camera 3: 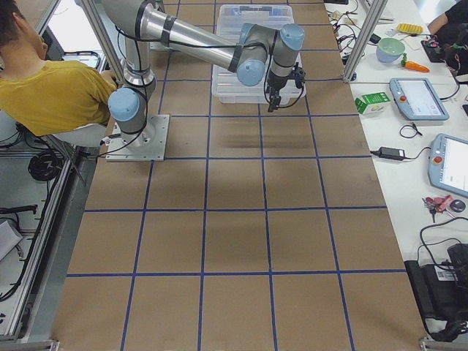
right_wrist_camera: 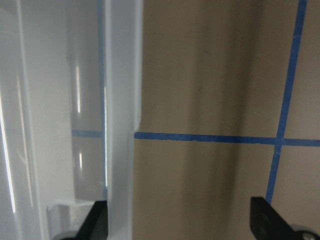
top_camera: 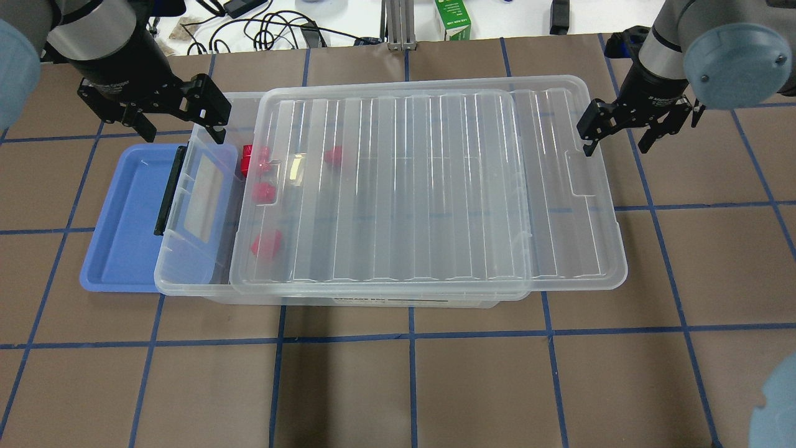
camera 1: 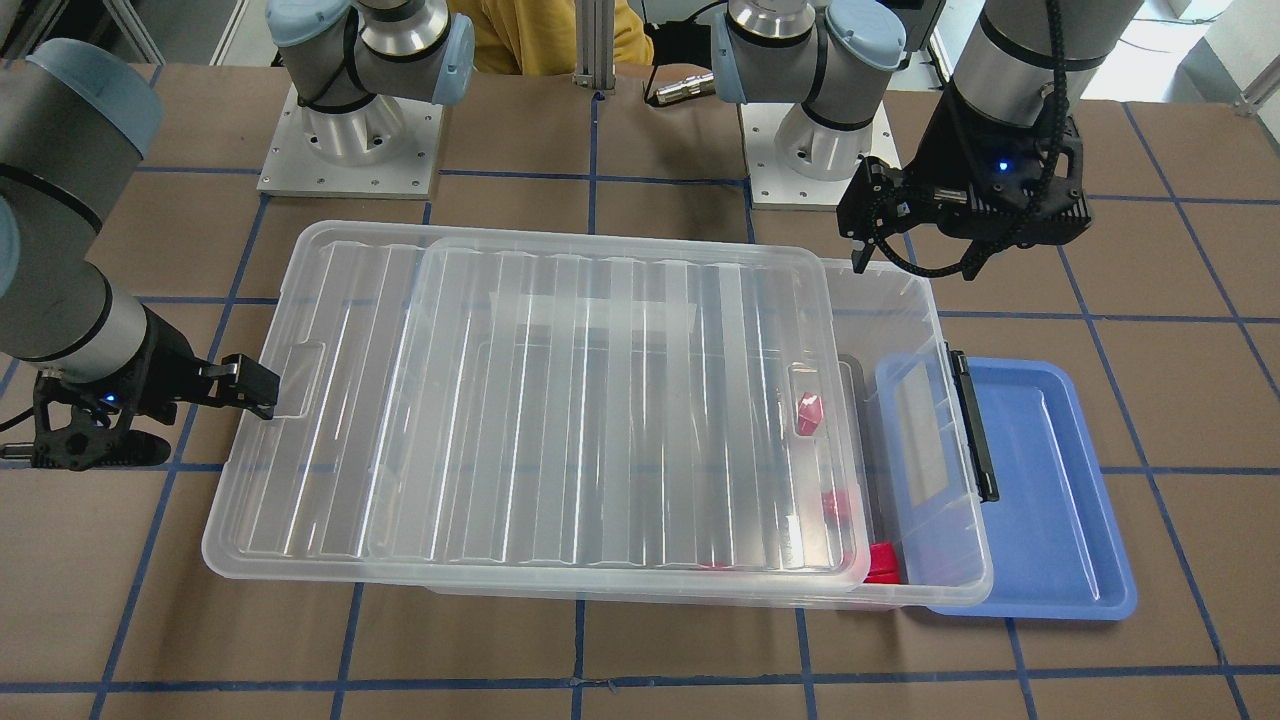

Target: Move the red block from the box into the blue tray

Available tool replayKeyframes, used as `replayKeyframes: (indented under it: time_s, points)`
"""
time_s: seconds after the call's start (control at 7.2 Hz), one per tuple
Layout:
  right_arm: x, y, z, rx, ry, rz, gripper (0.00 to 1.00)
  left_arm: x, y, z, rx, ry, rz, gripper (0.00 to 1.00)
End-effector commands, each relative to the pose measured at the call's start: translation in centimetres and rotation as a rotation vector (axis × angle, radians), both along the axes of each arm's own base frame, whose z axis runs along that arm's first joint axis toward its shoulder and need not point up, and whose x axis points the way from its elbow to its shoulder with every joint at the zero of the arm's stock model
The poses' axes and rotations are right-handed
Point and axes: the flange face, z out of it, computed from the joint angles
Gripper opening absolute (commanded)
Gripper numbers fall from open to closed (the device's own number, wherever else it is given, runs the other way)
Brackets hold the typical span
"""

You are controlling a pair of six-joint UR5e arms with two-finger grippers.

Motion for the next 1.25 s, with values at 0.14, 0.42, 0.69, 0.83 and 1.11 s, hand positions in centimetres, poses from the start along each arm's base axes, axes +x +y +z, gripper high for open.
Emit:
replayKeyframes:
  time_s: [0.14, 0.42, 0.69, 0.83, 1.11]
  points:
    - [-1.3, -0.1, 0.1, -0.003, 0.000, 0.013, 1.00, 0.0, 0.0, -0.1, 0.001, 0.000, 0.000, 1.00]
    - [-2.7, -0.1, 0.1, -0.004, -0.003, 0.031, 1.00, 0.0, 0.0, 0.0, 0.000, -0.001, 0.001, 1.00]
    - [-3.7, 0.0, 0.0, 0.002, 0.012, 0.053, 1.00, 0.0, 0.0, 0.0, 0.000, 0.000, 0.001, 1.00]
    - [-4.5, 0.0, 0.1, 0.000, 0.011, 0.053, 1.00, 0.0, 0.0, -0.1, 0.001, 0.000, 0.001, 1.00]
    - [-5.5, 0.0, 0.2, 0.003, 0.028, 0.073, 1.00, 0.0, 0.0, -0.1, 0.001, 0.000, 0.001, 1.00]
